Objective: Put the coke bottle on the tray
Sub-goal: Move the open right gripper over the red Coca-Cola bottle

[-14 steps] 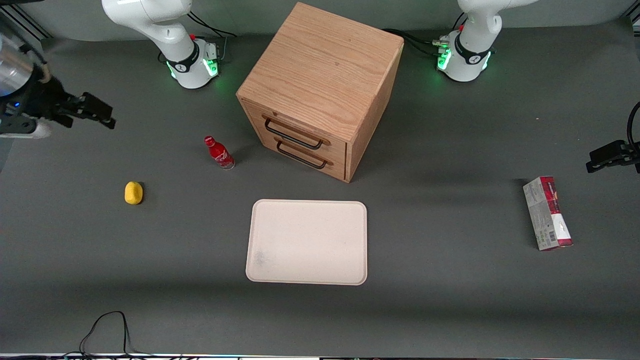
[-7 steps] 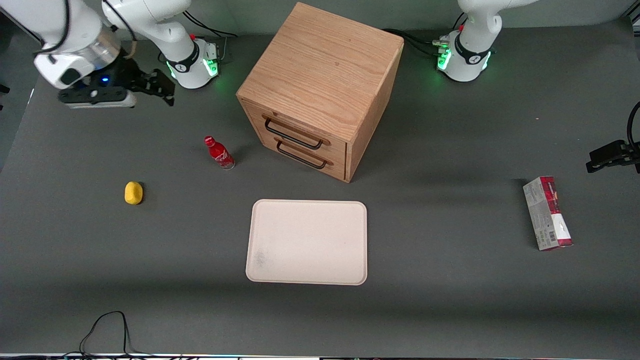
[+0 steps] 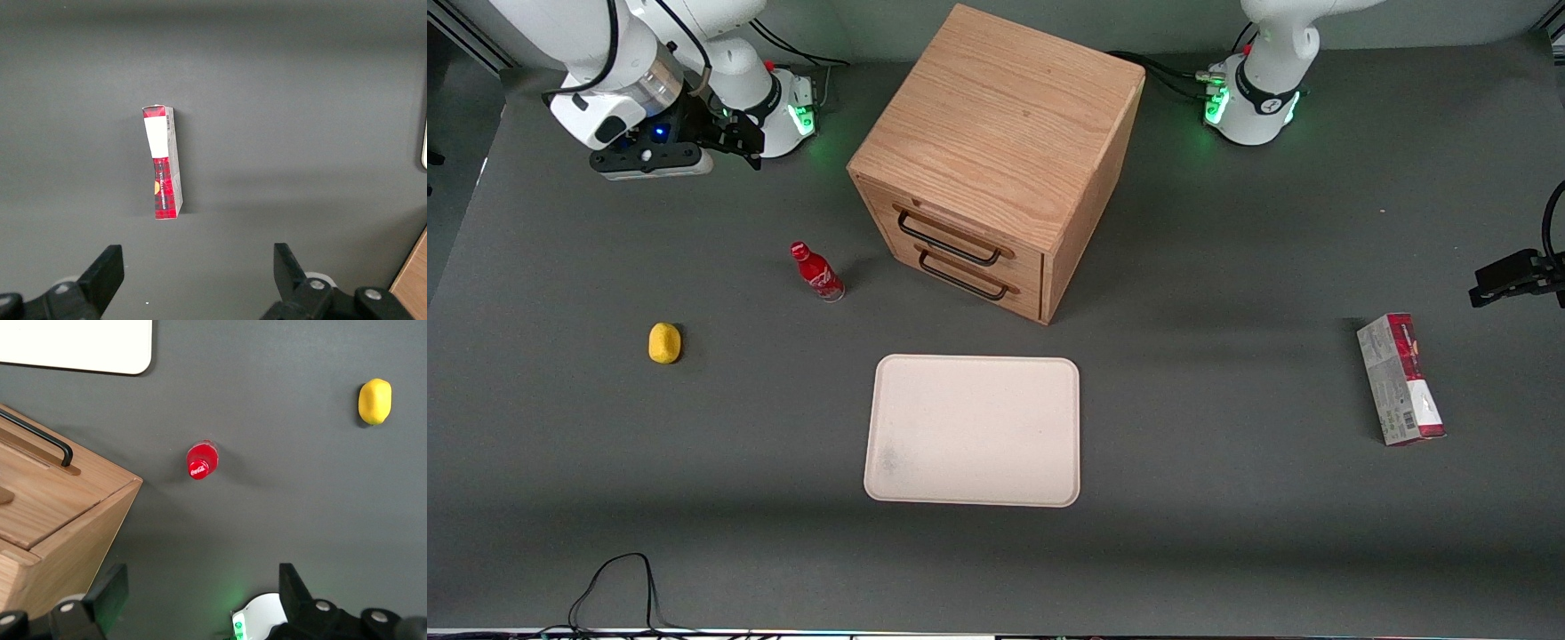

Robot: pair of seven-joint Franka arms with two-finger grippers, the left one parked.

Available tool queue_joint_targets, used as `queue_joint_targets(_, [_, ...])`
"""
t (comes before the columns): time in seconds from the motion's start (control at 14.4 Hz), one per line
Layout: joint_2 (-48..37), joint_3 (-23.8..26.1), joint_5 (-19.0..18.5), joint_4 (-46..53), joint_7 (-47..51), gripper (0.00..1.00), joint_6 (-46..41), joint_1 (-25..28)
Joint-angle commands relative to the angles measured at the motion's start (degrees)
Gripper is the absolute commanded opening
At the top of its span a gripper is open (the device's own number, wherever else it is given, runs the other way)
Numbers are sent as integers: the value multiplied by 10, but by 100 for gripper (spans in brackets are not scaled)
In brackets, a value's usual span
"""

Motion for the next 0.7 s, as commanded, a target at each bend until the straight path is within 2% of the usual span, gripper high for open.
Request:
queue_joint_targets(0.0, [8,-5,6,-24,9,100,42,9])
queue_joint_targets(0.63, [70,-6,5,-146,9,100,249,9])
